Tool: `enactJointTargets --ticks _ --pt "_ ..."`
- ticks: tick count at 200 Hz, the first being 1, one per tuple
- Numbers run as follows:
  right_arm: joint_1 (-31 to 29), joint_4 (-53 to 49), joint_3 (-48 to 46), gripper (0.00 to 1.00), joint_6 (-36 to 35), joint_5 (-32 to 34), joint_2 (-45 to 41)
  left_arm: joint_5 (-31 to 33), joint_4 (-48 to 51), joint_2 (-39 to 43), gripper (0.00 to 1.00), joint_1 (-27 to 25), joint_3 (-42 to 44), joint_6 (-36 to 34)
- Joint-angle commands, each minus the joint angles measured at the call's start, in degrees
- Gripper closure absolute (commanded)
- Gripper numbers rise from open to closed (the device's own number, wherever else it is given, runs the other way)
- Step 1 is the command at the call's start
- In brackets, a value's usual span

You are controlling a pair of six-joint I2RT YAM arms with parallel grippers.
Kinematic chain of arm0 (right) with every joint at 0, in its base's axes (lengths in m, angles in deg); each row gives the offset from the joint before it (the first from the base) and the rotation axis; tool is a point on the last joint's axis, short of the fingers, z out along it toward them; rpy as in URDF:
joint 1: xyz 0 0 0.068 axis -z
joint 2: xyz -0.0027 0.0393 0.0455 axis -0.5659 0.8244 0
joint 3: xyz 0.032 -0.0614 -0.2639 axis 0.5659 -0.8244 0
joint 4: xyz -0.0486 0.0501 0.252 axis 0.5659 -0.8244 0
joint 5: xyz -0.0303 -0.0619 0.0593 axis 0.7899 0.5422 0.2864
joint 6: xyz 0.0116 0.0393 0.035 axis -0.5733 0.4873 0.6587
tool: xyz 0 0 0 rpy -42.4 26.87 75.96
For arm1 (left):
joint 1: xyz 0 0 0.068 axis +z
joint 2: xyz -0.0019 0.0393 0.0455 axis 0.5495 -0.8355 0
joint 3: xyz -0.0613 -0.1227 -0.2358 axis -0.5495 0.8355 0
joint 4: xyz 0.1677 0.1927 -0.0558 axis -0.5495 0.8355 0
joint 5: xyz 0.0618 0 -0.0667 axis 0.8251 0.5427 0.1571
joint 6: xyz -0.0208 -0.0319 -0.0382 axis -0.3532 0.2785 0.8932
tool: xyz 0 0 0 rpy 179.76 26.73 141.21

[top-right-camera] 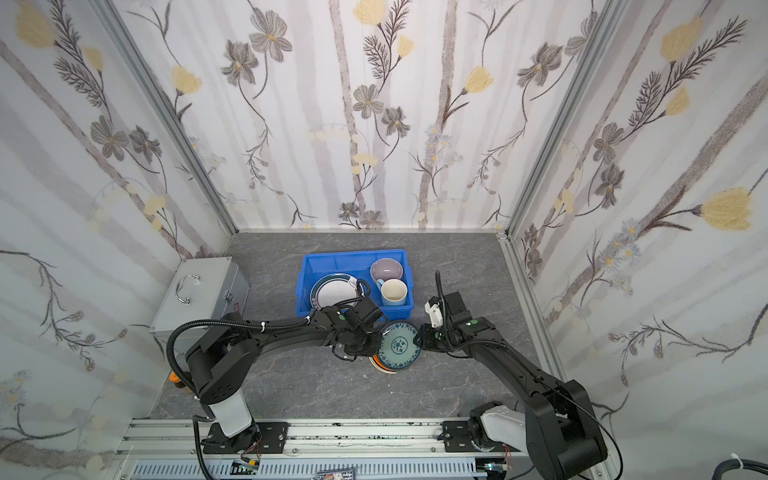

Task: Place the mixed dishes into the plastic bin
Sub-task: 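Lift the blue-patterned plate off the orange plate with both grippers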

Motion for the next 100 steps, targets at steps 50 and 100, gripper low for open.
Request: enactJointTargets --ticks 50,100 --pt "0.0 4.5 0.0 0.84 0.1 -4.2 0.6 0.9 0.6 -0.8 1.00 0.1 -0.6 0.1" --pt "0.0 3.9 0.5 0.87 -0.2 -3.3 0.4 2.4 3.3 -0.2 1.00 0.1 -2.4 -0.8"
